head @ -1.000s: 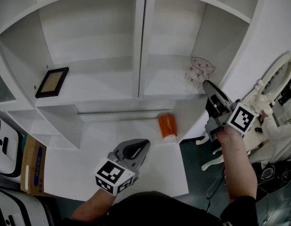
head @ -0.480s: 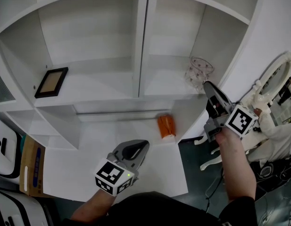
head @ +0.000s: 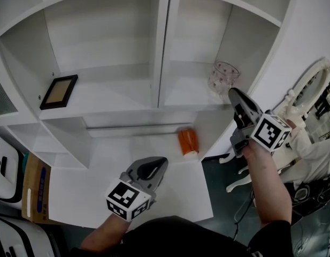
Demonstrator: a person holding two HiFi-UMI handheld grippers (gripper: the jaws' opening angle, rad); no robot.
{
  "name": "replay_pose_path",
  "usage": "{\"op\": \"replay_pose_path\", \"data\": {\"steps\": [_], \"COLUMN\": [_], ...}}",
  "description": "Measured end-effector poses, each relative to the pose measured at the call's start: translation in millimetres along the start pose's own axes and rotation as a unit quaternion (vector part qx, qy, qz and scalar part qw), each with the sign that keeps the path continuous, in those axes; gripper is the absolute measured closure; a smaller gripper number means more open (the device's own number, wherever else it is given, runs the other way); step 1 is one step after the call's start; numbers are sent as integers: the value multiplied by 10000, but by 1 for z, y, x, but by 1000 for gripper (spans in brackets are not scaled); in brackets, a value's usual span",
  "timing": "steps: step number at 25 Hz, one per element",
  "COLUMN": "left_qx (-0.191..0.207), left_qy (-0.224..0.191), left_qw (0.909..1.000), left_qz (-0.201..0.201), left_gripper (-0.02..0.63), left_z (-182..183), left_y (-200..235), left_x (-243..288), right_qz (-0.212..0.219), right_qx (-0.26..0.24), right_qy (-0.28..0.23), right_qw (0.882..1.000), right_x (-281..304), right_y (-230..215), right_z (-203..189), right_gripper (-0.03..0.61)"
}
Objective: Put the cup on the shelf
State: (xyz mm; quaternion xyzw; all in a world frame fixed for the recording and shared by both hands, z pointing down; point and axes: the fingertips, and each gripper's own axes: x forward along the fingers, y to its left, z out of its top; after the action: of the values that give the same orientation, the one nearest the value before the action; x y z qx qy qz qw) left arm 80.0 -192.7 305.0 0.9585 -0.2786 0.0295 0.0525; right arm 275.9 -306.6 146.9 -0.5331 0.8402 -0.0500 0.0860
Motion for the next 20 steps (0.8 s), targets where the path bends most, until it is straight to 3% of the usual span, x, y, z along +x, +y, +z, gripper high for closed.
{"op": "replay_pose_path", "data": {"steps": [5,12,16,20], "left_qx": [-22,-3,-2,3], "left_qy": [17,-21,-50,-15], "left_qw": [10000,10000,10000,9999], "left_qz": [-45,-54,-2,103], "left_gripper": [603,603,603,603], "left_z": [-4,-2,-1,-2], "left_y": [-4,-9,-10,-6], "left_x": [-2,-8,-15,-23], "right_qz": [367,319,161,792], "right_qx": [189,523,430,-49], "right_qy": [40,90,32,-238], "right_qw": [9991,9981,9989,9966], "right_x": [-2,10,6,-9], "right_y": [18,11,14,60], "right_z": [-10,-16,-12,-4], "right_gripper": [541,541,541,541]}}
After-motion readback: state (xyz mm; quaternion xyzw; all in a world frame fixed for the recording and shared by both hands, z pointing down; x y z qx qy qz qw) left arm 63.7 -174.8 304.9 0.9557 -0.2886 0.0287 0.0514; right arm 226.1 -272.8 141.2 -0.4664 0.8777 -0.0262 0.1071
